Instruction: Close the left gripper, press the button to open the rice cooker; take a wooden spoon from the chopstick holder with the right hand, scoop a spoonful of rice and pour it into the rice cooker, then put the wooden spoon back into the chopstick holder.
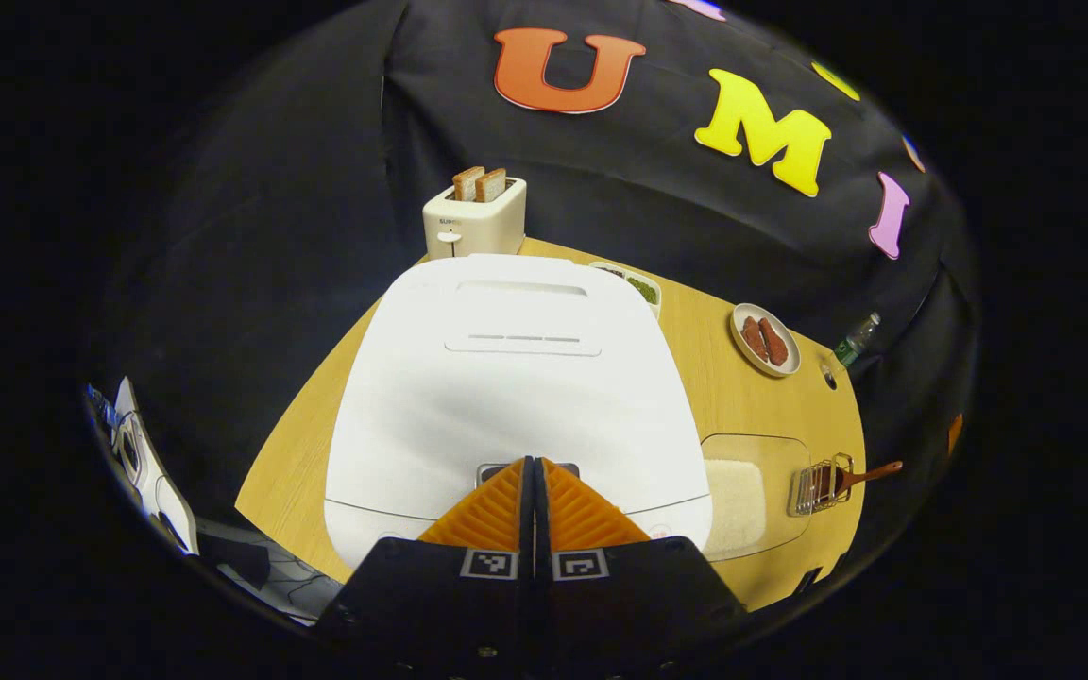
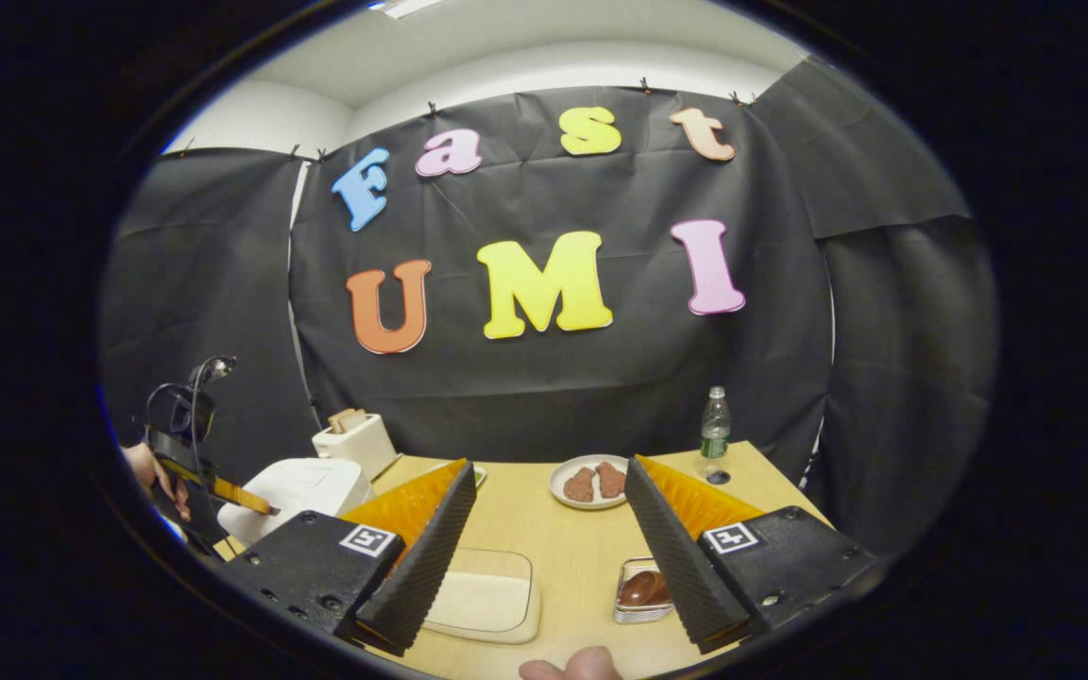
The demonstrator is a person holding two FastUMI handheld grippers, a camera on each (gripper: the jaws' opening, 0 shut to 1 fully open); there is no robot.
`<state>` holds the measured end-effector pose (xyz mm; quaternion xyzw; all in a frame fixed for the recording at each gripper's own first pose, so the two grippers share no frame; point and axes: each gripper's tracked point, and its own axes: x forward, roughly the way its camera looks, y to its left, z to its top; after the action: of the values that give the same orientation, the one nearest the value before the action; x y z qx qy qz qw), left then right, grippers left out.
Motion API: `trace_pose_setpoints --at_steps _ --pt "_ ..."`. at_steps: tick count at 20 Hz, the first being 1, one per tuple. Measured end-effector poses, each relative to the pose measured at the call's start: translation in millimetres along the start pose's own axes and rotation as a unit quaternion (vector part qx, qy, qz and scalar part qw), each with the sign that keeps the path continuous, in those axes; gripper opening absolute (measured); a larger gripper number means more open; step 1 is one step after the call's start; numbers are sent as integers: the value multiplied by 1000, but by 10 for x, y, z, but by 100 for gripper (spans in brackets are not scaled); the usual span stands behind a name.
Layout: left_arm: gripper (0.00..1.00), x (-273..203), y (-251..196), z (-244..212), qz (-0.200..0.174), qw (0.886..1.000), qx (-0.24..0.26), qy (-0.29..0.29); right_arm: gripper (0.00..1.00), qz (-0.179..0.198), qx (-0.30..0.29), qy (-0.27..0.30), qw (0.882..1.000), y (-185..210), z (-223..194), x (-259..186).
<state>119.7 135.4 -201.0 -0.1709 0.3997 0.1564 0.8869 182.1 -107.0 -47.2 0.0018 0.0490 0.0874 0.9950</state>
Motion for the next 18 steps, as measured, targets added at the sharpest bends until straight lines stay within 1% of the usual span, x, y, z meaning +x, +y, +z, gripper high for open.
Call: trace_pose_setpoints --at_steps 3,4,6,9,11,13,15,17,18 --pt "0 -2 -21 51 -30 999 -40 6 99 3 -1 0 1000 -8 -22 -110" --pt "0 -24 -21 75 -35 998 -46 3 100 0 -2 1 1000 -25 -17 -148" --pt "0 -85 -15 249 -33 998 -54 -27 100 -7 0 -5 1000 -84 31 -214" --pt "0 -318 -49 500 -31 997 -36 -64 99 -16 0 -12 1000 -155 79 -294" --pt "0 -448 -95 751 -27 994 -15 -104 100 -21 3 -15 1000 -179 112 -333" --pt "0 -583 -132 1018 -18 989 7 -148 99 -26 2 -20 999 -211 174 -373" --pt "0 -730 -190 1292 -14 979 24 -200 99 -34 0 -25 999 -286 237 -418" --pt "0 -840 -234 1526 -15 969 32 -245 100 -45 0 -25 999 -384 264 -454" --pt "0 -869 -276 1590 -17 965 31 -259 99 -51 0 -24 998 -441 272 -472"
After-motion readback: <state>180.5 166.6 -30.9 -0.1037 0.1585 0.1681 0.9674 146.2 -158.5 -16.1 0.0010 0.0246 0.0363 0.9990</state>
